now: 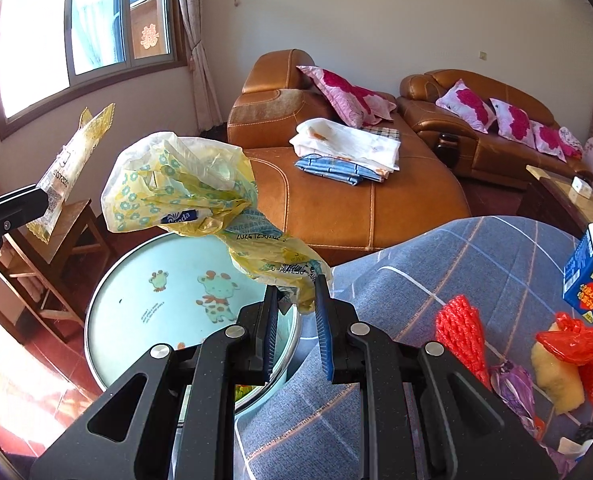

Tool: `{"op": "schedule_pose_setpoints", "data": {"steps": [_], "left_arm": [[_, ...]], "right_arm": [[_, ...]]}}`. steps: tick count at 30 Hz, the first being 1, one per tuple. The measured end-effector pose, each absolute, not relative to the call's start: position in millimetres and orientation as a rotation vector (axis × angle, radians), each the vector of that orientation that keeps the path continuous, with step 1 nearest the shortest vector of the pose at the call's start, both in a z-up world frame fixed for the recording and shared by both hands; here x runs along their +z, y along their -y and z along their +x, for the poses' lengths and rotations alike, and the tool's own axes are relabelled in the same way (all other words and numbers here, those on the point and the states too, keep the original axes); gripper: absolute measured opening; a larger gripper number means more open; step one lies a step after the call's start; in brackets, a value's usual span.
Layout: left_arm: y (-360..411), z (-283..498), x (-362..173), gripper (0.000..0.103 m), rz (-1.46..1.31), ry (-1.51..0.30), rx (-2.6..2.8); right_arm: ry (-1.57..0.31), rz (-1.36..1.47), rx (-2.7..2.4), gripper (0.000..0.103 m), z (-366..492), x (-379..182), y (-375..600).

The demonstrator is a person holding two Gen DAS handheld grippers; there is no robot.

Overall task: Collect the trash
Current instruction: 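Carry the patterned bag and clear wrapper over the light blue bucket, then open both grippers to drop the items into the bucket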

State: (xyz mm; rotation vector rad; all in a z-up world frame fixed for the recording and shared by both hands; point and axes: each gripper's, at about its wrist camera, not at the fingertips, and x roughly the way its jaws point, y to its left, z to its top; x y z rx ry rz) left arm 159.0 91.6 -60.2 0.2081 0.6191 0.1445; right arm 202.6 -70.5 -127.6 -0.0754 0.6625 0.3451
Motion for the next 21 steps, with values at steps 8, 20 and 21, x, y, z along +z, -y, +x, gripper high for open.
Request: {"op": "schedule_pose_setpoints", "data": {"steps": [8, 20, 21], "left_arm": [[-87.7, 162.1, -67.9, 0.003, 0.222, -0.644, 0.133], [-82.0, 159.9, -77.8, 0.018, 0.207, -0.678, 0.075], [-81.4, 159.8, -78.0, 0.019, 0.210, -0.678, 0.071]], "right_arm": [[-0.673, -0.096, 0.353, 0.019, 204.6, -136.8, 65.0], [-0.682, -0.125, 0.391, 0.032, 204.5, -142.9, 57.8], [-0.686, -0.121, 0.391, 0.033, 205.2, -143.3, 58.8]]}}
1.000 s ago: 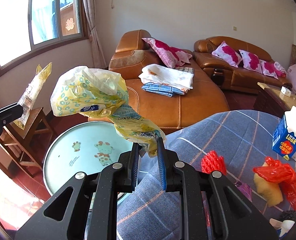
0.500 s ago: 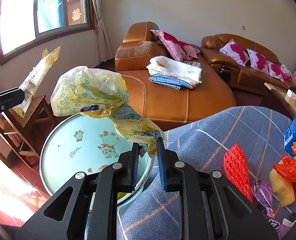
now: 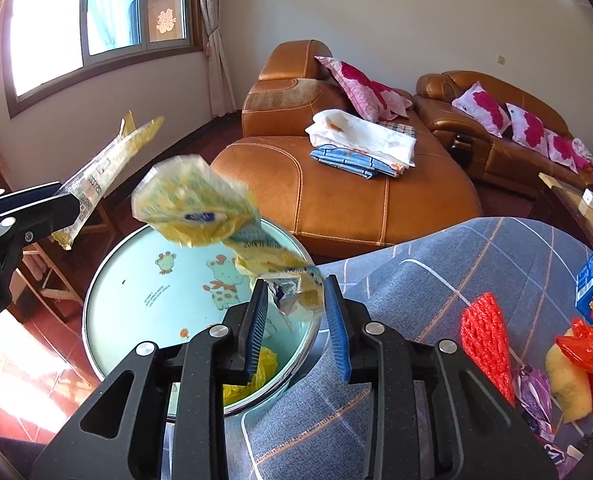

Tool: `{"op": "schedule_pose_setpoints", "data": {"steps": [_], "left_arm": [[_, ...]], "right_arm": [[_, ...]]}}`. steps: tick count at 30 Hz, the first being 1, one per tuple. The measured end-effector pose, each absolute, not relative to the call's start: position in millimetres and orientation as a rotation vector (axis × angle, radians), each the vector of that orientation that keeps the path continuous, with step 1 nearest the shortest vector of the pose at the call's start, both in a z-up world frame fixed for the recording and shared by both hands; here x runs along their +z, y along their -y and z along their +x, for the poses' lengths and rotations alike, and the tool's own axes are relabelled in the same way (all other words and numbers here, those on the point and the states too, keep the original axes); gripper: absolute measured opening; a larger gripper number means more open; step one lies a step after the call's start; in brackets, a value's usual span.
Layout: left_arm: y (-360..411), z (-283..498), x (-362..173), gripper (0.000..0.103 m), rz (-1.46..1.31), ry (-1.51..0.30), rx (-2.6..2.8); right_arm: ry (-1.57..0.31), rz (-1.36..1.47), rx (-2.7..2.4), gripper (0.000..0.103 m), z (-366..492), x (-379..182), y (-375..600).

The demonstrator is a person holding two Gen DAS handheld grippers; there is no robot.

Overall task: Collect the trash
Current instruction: 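Open both grippers to drop the items into the bucket, then grasp the white LOOK milk carton with the right gripper while the left grasps a purple wrapper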

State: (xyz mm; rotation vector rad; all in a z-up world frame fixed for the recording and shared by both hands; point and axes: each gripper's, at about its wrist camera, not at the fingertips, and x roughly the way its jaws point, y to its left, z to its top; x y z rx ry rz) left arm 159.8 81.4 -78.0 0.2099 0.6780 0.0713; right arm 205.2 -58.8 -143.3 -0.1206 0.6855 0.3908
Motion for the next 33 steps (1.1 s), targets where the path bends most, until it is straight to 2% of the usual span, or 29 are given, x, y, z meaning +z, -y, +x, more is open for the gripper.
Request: {"op": "schedule_pose_setpoints", "data": {"steps": [2, 4, 10, 15, 18, 20, 25, 29, 33], "left_arm": [[-80.8, 159.5, -78.0, 0.019, 0.208, -0.677, 0.069], [-81.2, 159.8, -76.7, 0.025, 0.207, -0.674, 0.074], [-80.0, 160.6, -77.8, 0.027, 0.197, -0.680, 0.075], [-72.3, 156.9, -78.4, 0.039, 0.199, -0.677, 0.053], [-64.8, 154.6, -80.7, 0.042, 0.196, -0.682, 0.029], [-58.9, 151.9, -82.4, 0.046, 0.192, -0.687, 0.007], [-36.3, 143.5, -88.0, 0.052, 0.205, -0.694, -0.052], [-15.0, 135.3, -89.4, 0.060, 0.218, -0.691, -0.113], [7.9, 126.2, -89.7, 0.061, 0.238, -0.681, -0.173]], "right_arm": [[-0.689, -0.113, 0.389, 0.035, 206.0, -143.8, 60.6], [-0.688, -0.110, 0.387, 0.037, 205.9, -143.3, 61.5], [-0.678, -0.109, 0.369, 0.041, 203.4, -142.7, 64.2], [-0.656, -0.096, 0.321, 0.045, 194.8, -136.6, 73.7], [-0.648, -0.071, 0.290, 0.050, 185.7, -128.8, 85.1], [-0.629, -0.062, 0.264, 0.054, 175.7, -120.5, 95.7], [-0.591, -0.018, 0.176, 0.057, 146.1, -100.6, 131.1], [-0.552, 0.021, 0.087, 0.068, 110.9, -89.2, 169.5], [-0.543, 0.062, -0.019, 0.068, 78.7, -87.4, 209.8]]}}
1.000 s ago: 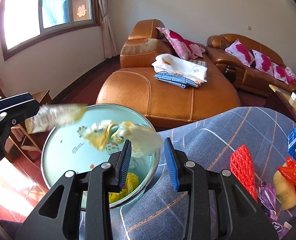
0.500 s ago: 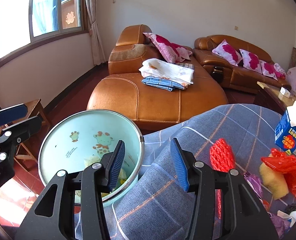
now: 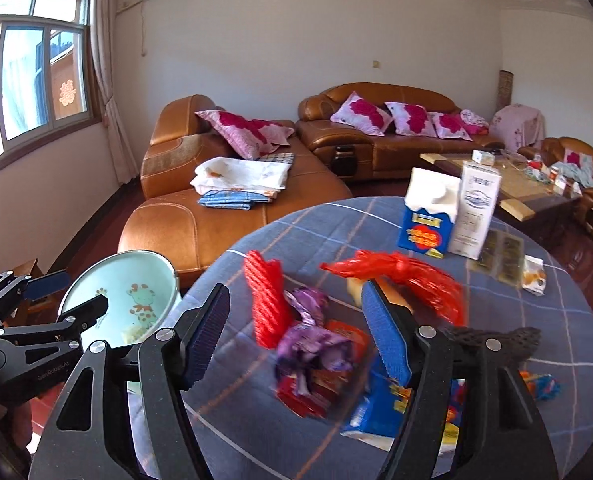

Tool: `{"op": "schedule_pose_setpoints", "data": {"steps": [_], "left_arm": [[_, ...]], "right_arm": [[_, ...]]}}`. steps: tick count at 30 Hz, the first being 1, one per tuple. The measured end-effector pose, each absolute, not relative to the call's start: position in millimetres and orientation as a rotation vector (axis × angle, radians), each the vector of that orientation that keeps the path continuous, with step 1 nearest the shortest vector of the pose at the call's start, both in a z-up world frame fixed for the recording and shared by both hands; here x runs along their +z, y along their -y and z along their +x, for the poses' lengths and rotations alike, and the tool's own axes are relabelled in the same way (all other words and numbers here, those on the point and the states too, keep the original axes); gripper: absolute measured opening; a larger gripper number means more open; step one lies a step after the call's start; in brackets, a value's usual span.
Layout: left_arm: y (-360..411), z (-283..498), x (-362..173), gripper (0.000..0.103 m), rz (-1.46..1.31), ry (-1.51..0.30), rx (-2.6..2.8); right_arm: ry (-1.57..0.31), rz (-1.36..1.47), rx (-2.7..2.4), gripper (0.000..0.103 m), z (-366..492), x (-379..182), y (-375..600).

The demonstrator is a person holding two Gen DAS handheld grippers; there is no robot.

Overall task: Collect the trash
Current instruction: 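Grasp the white LOOK milk carton with the right gripper while the left grasps a purple wrapper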

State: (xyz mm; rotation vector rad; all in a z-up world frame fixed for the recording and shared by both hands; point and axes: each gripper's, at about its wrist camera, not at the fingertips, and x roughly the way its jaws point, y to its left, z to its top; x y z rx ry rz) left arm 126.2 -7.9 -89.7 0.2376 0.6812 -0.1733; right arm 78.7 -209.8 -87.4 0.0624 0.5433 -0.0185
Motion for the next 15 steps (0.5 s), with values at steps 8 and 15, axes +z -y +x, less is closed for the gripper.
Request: {"op": "schedule_pose_setpoints", "data": {"steps": [8, 15], "left_arm": [[43.2, 111.5, -94.3, 0.069, 0.265, -0.669, -0.253], [65.4, 107.9, -104.0, 0.082, 0.273, -0.662, -0.279]], "right_arm": [[-0.550, 0.143, -0.190, 0.082, 32.5, -97.0, 264.7], [-0.580, 0.192, -0.235, 0.091, 15.1, -116.6, 275.3]]}}
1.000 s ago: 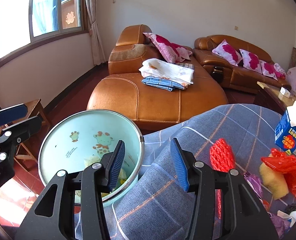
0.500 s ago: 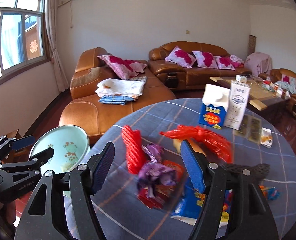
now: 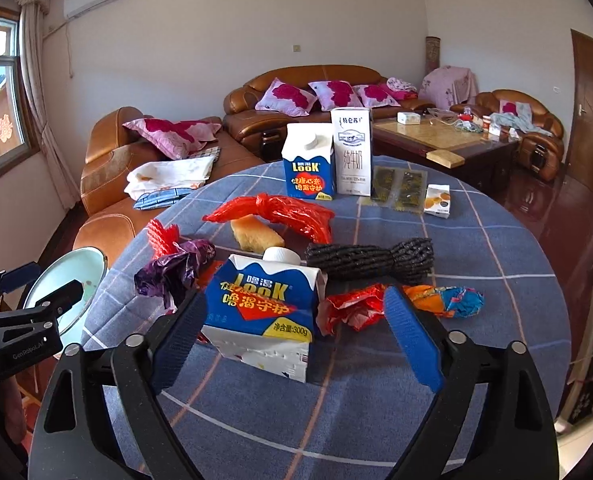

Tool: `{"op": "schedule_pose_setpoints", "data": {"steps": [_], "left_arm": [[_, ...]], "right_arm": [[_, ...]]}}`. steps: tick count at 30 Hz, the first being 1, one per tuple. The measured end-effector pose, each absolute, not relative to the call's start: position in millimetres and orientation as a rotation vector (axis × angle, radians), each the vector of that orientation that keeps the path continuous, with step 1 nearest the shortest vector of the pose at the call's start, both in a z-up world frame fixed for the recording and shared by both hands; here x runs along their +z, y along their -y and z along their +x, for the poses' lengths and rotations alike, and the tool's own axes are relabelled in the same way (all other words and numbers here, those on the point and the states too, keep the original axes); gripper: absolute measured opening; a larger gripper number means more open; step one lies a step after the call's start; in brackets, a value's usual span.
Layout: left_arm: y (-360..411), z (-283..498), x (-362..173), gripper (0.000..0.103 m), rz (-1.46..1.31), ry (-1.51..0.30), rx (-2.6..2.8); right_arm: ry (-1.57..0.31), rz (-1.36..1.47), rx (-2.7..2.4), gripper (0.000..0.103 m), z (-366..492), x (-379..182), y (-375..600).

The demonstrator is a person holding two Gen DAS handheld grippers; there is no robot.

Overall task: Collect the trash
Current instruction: 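Grasp the white LOOK milk carton with the right gripper while the left grasps a purple wrapper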

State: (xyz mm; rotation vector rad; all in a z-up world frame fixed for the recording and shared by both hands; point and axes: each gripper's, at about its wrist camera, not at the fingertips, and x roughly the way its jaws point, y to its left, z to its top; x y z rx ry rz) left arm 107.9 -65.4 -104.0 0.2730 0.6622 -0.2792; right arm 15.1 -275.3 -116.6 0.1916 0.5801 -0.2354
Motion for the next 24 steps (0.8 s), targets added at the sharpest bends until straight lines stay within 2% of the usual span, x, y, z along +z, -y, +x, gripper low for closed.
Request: {"op": "schedule_pose_setpoints", "data": {"steps": [16, 18, 19, 24], "left_arm": [[59.6, 119.4, -110.3, 0.087, 0.218, -0.704, -0.273], [61.4, 117.9, -109.7, 0.087, 0.221, -0.701, -0.280], [62.4, 117.4, -109.4, 0.087, 0.223, -0.700, -0.283], [69.3, 115.2, -104.3, 0.087, 0.232, -0.689, -0.301]], "right_arm": [[-0.682, 0.220, -0.214, 0.092, 45.8, -141.8, 257.9], [-0.680, 0.249, -0.212, 0.086, 46.1, -144.0, 262.5], [-0.679, 0.267, -0.185, 0.071, 46.0, -144.6, 264.4], [-0.645, 0.243, -0.158, 0.071, 38.8, -139.7, 262.4]]}}
